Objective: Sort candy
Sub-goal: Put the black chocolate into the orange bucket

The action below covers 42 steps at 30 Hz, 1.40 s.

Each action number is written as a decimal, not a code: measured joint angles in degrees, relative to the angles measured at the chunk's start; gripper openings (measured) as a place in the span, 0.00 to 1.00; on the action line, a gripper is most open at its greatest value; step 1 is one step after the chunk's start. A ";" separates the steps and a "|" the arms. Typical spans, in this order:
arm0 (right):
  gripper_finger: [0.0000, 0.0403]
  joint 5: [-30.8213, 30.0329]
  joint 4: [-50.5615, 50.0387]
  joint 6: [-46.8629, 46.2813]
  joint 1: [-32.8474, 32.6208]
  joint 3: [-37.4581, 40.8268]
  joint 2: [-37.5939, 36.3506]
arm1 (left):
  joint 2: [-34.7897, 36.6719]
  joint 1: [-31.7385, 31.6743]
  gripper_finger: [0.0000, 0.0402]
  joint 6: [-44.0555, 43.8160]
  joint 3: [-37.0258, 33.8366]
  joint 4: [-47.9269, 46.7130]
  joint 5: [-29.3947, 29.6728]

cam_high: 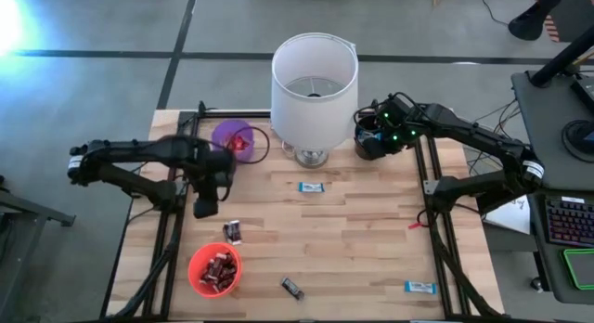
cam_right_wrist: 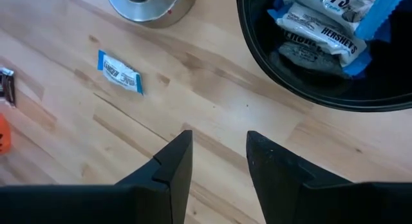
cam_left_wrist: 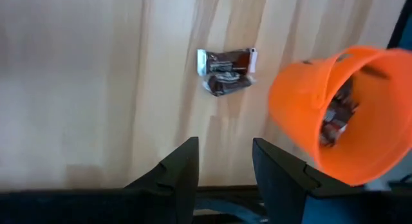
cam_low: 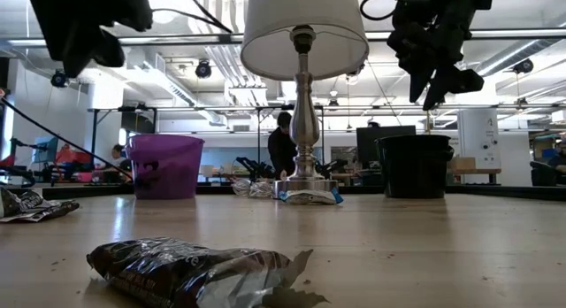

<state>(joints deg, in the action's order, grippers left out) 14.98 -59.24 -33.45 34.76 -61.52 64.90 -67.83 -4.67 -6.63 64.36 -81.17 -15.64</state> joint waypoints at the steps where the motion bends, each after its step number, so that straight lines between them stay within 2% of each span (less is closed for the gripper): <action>1: 0.33 0.00 0.00 -0.03 0.00 0.00 0.00 | 0.05 0.87 0.32 -3.34 0.00 0.00 0.04; 4: 0.34 0.00 0.02 -0.14 0.00 0.00 0.00 | 0.34 3.20 0.32 -11.90 0.00 0.00 0.07; 10: 0.34 -0.02 1.42 -1.98 0.00 0.00 0.00 | 1.72 6.92 0.32 -21.15 0.00 -0.09 0.05; 14: 0.33 -0.02 3.74 -3.57 0.00 0.00 0.00 | 2.18 7.82 0.32 -31.14 0.00 -0.07 0.53; 20: 0.33 0.00 5.85 -3.59 0.00 0.00 0.02 | 1.52 10.45 0.32 -45.38 0.00 0.01 7.56; 28: 0.32 0.00 6.04 -1.15 -0.02 0.00 0.02 | -1.05 12.03 0.32 -60.50 0.00 0.83 12.76; 31: 0.32 0.28 5.98 1.77 -0.02 0.00 0.02 | -2.56 12.44 0.32 -63.69 0.00 0.97 12.75; 35: 0.30 0.42 5.49 10.15 -0.02 0.00 0.02 | -5.36 13.16 0.32 -66.48 0.00 1.40 12.25; 42: 0.29 0.40 3.14 18.20 0.00 0.00 0.02 | -10.97 14.02 0.32 -71.03 0.00 3.27 3.54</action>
<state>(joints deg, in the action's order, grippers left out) 15.39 -56.10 -15.24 34.76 -61.52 64.93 -78.79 9.35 -77.66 64.36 -77.89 -12.09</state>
